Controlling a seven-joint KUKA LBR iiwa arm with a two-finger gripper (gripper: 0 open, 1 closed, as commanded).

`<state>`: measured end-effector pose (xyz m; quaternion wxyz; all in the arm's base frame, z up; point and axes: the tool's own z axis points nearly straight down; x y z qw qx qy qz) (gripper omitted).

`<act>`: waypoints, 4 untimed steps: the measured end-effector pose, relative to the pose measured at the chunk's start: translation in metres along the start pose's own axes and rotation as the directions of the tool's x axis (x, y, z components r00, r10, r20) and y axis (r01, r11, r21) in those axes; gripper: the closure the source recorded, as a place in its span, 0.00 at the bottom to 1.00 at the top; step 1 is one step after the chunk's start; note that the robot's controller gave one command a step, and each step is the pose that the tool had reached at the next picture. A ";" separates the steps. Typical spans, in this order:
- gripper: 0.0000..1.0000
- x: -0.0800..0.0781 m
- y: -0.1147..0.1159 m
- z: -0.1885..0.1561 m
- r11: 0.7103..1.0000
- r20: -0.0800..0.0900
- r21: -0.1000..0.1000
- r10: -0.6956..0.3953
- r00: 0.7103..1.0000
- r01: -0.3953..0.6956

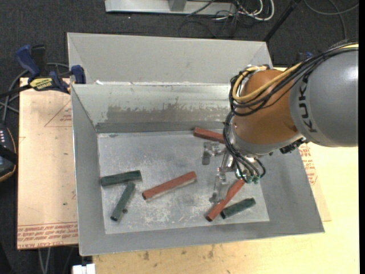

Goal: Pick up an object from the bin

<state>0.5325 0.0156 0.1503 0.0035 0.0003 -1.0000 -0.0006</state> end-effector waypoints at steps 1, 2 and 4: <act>0.00 0.000 0.094 0.079 0.996 0.001 -0.003 -0.093 0.996 0.093; 1.00 -0.003 0.089 0.075 0.996 0.007 0.000 -0.084 0.996 0.084; 1.00 0.028 0.128 -0.047 0.951 0.016 0.003 -0.310 0.950 0.310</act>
Offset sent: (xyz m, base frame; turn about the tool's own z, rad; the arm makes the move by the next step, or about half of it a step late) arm 0.0022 0.0880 -0.0743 -0.0840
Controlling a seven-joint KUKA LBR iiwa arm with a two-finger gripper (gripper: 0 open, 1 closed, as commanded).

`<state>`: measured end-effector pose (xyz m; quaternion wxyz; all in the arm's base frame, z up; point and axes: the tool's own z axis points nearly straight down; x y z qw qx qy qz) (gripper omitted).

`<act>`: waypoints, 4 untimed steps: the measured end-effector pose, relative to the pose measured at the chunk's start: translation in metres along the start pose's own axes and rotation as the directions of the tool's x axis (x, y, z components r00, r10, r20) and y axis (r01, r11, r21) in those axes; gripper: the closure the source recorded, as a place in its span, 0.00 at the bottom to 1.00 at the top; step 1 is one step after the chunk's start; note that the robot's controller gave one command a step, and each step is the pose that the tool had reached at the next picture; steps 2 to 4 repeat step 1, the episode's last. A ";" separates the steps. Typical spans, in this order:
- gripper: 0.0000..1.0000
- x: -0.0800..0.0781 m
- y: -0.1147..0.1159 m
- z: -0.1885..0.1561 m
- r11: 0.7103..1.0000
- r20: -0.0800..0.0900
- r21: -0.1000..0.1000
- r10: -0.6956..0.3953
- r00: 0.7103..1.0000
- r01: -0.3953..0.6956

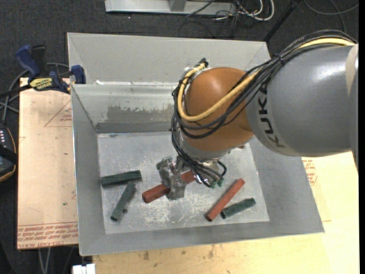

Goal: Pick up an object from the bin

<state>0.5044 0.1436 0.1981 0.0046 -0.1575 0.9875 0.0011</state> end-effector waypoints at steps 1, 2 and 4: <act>1.00 0.012 -0.003 -0.092 1.000 0.002 0.001 0.009 1.000 -0.009; 1.00 0.012 -0.003 -0.092 1.000 0.002 0.001 0.009 1.000 -0.009; 1.00 0.012 -0.003 -0.092 1.000 0.002 0.001 0.009 1.000 -0.009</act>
Offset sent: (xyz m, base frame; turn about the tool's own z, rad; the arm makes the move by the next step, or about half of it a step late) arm -0.0125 -0.0079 0.0873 0.0073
